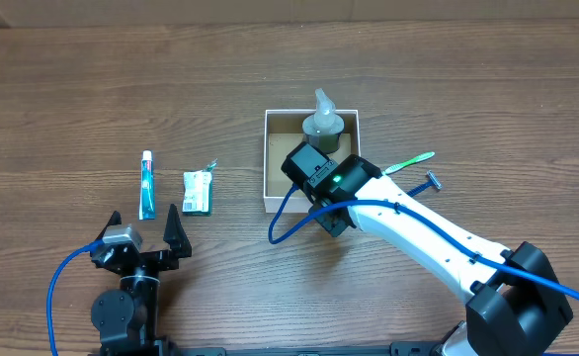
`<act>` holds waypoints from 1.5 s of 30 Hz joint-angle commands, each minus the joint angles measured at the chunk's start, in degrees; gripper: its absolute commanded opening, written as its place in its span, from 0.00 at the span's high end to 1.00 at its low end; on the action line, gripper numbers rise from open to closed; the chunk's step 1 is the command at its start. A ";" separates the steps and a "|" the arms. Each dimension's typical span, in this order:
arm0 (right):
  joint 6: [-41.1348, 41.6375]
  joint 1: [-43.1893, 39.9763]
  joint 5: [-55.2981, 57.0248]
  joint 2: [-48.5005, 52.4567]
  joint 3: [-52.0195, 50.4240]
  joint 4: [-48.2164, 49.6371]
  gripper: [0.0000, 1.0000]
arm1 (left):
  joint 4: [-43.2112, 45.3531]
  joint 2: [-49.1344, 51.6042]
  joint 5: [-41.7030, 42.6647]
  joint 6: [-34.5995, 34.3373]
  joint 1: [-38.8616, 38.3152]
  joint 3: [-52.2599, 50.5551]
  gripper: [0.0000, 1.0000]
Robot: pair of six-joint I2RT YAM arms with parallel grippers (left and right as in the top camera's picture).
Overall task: Pack container
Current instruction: 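Withdraw the right gripper to the right of the box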
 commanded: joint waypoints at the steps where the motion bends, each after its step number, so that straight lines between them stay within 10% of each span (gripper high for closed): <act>1: -2.32 -0.63 -6.08 -1.57 0.24 0.55 0.96 | -0.07 -0.59 0.83 -0.92 0.28 -0.17 0.00; 11: 3.13 -3.13 -17.66 -13.66 8.55 -0.46 0.96 | -0.07 -0.59 0.83 -0.92 0.28 -0.17 0.00; 17: 13.29 -21.42 -17.94 -24.96 9.46 -1.73 0.93 | -0.07 -0.59 0.83 -0.92 0.28 -0.17 0.00; 18: 13.75 -28.98 -17.90 -26.36 9.46 -2.56 0.57 | -0.07 -0.59 0.83 -0.92 0.28 -0.17 0.00; 20: 13.75 -34.67 -17.92 -26.18 9.33 -2.78 0.49 | -0.07 -0.59 0.83 -0.92 0.28 -0.17 0.00; 24: 13.75 -40.85 -24.04 -23.08 8.98 -2.23 0.01 | -0.07 -0.59 0.83 -0.92 0.28 -0.17 0.00; 33: 15.47 -41.77 -35.82 -9.55 8.98 0.50 0.00 | -0.07 -0.59 0.83 -0.92 0.28 -0.17 0.00; 38: 33.40 -42.03 -34.36 -3.54 8.98 2.89 0.26 | -0.07 -0.59 0.83 -0.92 0.28 -0.17 0.00; 45: 48.52 -41.90 -31.54 -1.05 8.96 7.08 0.27 | -0.07 -0.59 0.83 -0.92 0.28 -0.17 0.00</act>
